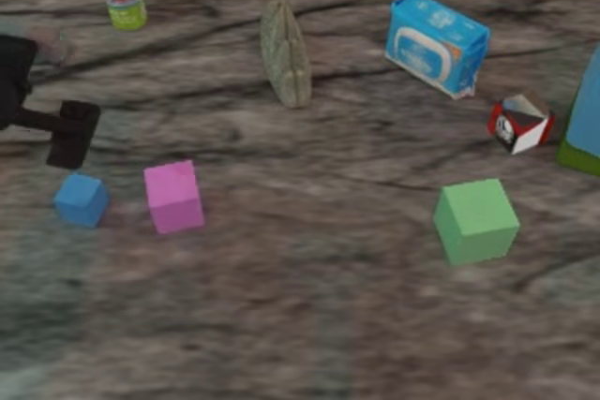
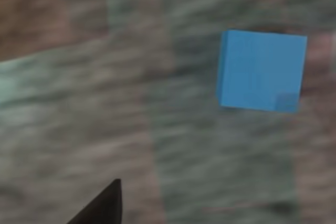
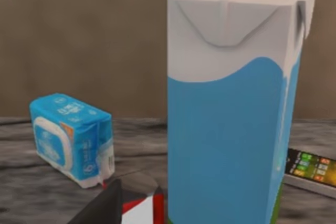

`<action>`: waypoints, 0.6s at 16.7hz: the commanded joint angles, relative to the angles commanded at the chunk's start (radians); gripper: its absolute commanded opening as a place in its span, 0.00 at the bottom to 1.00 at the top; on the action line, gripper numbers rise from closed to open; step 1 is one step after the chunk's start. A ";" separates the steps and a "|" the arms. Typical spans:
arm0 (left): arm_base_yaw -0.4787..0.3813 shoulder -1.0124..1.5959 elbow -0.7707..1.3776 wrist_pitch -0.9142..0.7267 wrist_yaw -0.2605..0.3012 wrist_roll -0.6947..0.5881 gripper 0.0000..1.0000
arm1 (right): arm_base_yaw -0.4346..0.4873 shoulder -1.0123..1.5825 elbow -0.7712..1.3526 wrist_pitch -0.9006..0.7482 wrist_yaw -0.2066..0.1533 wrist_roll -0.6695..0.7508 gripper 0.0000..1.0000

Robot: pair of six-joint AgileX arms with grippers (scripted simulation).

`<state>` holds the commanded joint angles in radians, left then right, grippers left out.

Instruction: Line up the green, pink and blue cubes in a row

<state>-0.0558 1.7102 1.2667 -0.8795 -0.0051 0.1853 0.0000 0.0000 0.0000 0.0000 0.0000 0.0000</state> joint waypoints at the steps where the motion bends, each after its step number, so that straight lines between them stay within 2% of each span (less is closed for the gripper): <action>1: -0.003 0.074 0.058 -0.037 0.001 0.008 1.00 | 0.000 0.000 0.000 0.000 0.000 0.000 1.00; 5: -0.011 0.298 0.234 -0.145 0.005 0.031 1.00 | 0.000 0.000 0.000 0.000 0.000 0.000 1.00; 10: -0.014 0.362 0.294 -0.179 0.007 0.039 1.00 | 0.000 0.000 0.000 0.000 0.000 0.000 1.00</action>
<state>-0.0694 2.0726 1.5604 -1.0585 0.0020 0.2245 0.0000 0.0000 0.0000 0.0000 0.0000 0.0000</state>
